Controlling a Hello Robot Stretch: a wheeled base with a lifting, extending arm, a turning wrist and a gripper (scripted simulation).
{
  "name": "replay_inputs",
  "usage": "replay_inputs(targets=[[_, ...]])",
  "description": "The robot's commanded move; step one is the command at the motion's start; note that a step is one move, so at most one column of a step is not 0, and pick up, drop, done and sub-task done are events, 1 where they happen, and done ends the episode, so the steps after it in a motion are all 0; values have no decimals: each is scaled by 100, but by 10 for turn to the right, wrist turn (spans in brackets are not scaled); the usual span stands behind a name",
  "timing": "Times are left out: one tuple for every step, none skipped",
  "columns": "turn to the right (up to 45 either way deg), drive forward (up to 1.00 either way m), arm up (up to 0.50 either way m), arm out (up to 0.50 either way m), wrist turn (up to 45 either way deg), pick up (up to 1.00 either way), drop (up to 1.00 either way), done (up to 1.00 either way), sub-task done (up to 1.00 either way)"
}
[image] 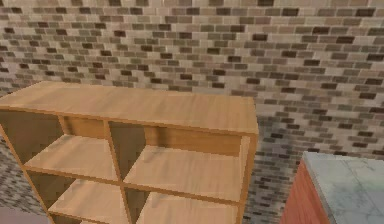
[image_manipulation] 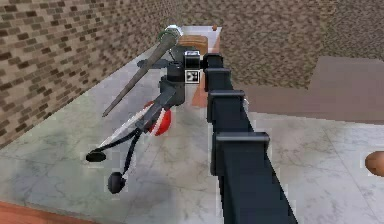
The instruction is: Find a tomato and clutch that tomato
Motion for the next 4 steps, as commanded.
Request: replay_inputs(targets=[[0,0,0,0,450,0,0,0,0],[0,0,0,0,450,0,0,0,0],[0,0,0,0,150,0,0,0,0],[0,0,-8,0,0,0,0,0,0]])
